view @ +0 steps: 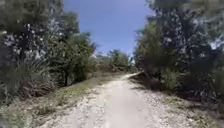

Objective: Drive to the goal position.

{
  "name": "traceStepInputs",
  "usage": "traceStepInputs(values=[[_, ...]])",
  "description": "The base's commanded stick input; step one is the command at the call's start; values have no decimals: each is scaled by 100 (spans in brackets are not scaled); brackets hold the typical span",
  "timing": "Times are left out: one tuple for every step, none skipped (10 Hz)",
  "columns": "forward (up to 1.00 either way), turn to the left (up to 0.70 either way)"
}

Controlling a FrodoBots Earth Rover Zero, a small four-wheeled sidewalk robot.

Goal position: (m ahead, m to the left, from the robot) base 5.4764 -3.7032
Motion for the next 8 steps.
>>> traceStepInputs(values=[[50,8],[50,38],[50,7],[50,0],[50,0],[50,0],[50,0],[50,0]])
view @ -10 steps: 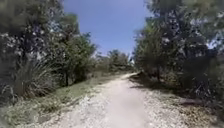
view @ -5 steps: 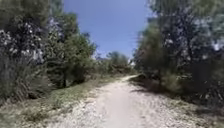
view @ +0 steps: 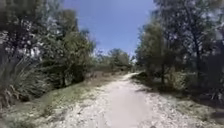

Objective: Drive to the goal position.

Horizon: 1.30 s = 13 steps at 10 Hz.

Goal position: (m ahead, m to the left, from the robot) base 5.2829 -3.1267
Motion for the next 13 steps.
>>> traceStepInputs(values=[[50,0],[50,0],[50,0],[50,0],[50,0],[50,-14],[50,-28],[50,-41],[50,-41],[50,-10],[50,0],[50,0],[50,0]])
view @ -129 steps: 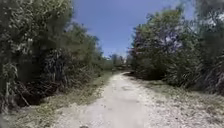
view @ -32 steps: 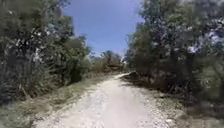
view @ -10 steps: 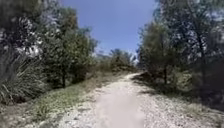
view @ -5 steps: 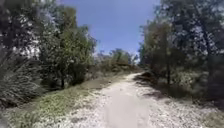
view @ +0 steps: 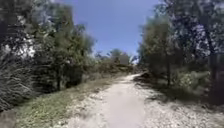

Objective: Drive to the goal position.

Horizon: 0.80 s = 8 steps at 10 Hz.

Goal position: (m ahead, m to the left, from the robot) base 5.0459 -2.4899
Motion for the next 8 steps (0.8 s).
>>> traceStepInputs(values=[[50,0],[50,0],[50,0],[50,0],[50,0],[50,0],[50,0],[50,0]])
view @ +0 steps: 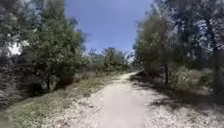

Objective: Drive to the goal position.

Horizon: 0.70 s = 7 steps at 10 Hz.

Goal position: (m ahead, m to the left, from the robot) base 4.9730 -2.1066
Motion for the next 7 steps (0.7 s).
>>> traceStepInputs(values=[[50,0],[50,0],[50,0],[50,0],[50,0],[50,0],[50,0]])
